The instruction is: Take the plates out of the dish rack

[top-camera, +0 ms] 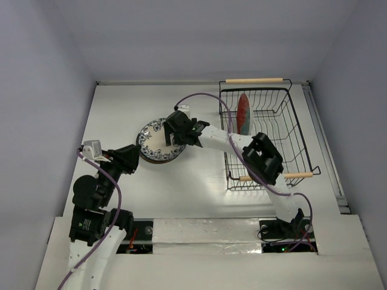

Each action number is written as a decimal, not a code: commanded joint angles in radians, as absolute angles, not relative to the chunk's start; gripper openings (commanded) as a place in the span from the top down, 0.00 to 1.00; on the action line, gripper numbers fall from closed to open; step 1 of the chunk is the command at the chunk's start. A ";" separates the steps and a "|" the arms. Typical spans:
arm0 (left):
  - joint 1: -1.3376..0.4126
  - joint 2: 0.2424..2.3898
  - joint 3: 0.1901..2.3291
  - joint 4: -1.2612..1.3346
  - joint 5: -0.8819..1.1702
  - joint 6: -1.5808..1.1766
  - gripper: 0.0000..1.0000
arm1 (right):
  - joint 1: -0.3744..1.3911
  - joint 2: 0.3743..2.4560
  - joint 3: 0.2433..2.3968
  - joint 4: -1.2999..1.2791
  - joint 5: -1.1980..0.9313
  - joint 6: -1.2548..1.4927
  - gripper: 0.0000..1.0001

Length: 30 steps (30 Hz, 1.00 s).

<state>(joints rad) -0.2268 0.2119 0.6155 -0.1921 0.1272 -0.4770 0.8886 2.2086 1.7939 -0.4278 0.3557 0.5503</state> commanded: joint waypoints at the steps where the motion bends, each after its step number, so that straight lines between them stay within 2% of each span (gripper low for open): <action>1: -0.219 0.218 0.629 -0.150 0.140 -0.471 0.71 | 0.911 2.201 1.853 -0.502 0.426 0.497 0.00; 6: -0.219 0.219 0.629 -0.149 0.140 -0.472 0.71 | 0.911 2.125 1.824 -0.493 0.457 0.483 0.00; 12: -0.219 0.222 0.629 -0.152 0.138 -0.471 0.71 | 0.911 1.879 1.697 -0.427 0.554 0.436 0.01; 15: -0.219 0.222 0.630 -0.152 0.138 -0.472 0.71 | 0.881 1.712 1.586 -0.387 0.627 0.407 0.32; 18: -0.219 0.222 0.630 -0.150 0.138 -0.471 0.71 | 0.813 1.552 1.462 -0.367 0.698 0.391 1.00; 23: -0.210 0.230 0.627 -0.149 0.138 -0.471 0.72 | 0.662 1.414 1.338 -0.406 0.759 0.351 1.00; 24: -0.210 0.232 0.627 -0.149 0.138 -0.472 0.74 | 0.644 1.404 1.315 -0.414 0.762 0.345 0.90; 25: -0.210 0.232 0.626 -0.149 0.135 -0.472 0.80 | 0.626 1.396 1.309 -0.422 0.762 0.336 0.70; 26: -0.210 0.232 0.627 -0.150 0.132 -0.474 0.84 | 0.609 1.399 1.305 -0.439 0.768 0.327 0.28; 27: -0.210 0.233 0.629 -0.152 0.126 -0.476 0.93 | 0.577 1.407 1.307 -0.449 0.770 0.325 0.18; 28: -0.210 0.233 0.629 -0.155 0.118 -0.477 0.97 | 0.566 1.414 1.308 -0.456 0.766 0.321 0.13; 30: -0.210 0.235 0.629 -0.158 0.115 -0.477 1.00 | 0.533 1.448 1.309 -0.448 0.729 0.302 0.11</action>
<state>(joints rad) -0.2142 0.2207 0.6155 -0.1921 0.1223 -0.4789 0.5652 1.4158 1.3193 -0.4305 0.7288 0.3416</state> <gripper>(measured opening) 0.009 0.876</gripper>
